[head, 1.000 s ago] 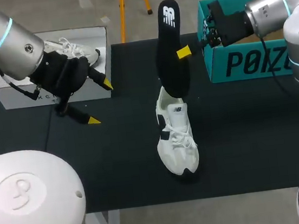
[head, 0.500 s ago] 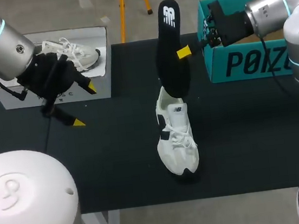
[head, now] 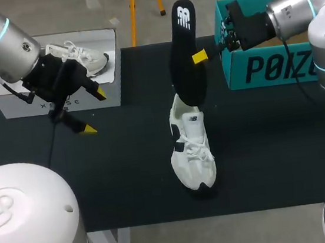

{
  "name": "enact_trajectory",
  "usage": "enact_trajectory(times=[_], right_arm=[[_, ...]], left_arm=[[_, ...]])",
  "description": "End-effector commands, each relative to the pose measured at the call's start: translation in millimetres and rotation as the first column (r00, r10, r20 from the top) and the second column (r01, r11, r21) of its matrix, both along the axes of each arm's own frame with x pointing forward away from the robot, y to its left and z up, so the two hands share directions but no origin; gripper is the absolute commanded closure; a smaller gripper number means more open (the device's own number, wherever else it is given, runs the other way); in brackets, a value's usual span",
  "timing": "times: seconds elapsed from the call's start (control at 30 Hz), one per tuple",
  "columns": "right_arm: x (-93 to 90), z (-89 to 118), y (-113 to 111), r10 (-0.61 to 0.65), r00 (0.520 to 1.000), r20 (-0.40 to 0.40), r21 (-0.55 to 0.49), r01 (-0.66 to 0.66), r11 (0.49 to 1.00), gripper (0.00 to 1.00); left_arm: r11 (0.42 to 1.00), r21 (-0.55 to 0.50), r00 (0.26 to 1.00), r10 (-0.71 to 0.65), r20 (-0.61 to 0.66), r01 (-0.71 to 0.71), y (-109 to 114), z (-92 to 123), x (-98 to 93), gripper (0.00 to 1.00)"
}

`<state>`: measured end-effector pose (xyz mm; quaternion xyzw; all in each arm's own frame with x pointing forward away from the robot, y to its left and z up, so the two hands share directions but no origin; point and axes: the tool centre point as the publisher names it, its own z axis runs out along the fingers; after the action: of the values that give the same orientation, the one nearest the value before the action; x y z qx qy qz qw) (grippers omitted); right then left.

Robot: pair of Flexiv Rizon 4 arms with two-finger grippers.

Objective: Take the shoe out of the shoebox, open the shoe tongue, remove and reinsert the insole, then place the shoe into the shoebox

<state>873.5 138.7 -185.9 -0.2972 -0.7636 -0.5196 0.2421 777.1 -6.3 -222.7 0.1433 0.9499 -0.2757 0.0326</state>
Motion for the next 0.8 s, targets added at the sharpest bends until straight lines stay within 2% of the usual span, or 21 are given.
enact_trajectory(times=[0.03,0.2,0.43,0.6,0.8], right_arm=[[5.6,-3.4,0.6,0.007,1.0,0.006,-0.007,-0.007,1.0,1.0],[30.1,-25.5,-1.5,0.0,1.0,0.01,-0.025,0.001,1.0,1.0],[51.6,-47.5,-0.5,-0.012,1.0,0.008,0.05,0.012,0.999,1.0],[53.7,-62.8,2.3,-0.023,1.0,0.018,0.085,0.022,0.996,1.0],[46.2,-76.8,3.1,-0.031,0.998,0.046,0.104,0.026,0.994,1.0]], left_arm=[[1.0,0.005,1.0,-0.002,-0.004,0.002,-1.0,-0.5,2.0,0.0],[1.0,0.005,1.0,-0.002,-0.004,0.002,-1.0,-0.5,2.0,0.0],[1.0,0.005,1.0,-0.002,-0.004,0.002,-1.0,-0.5,2.0,0.0],[1.0,0.005,1.0,-0.002,-0.004,0.002,-1.0,-0.5,2.0,0.0],[1.0,0.005,1.0,-0.002,-0.004,0.002,-1.0,-0.5,2.0,0.0]])
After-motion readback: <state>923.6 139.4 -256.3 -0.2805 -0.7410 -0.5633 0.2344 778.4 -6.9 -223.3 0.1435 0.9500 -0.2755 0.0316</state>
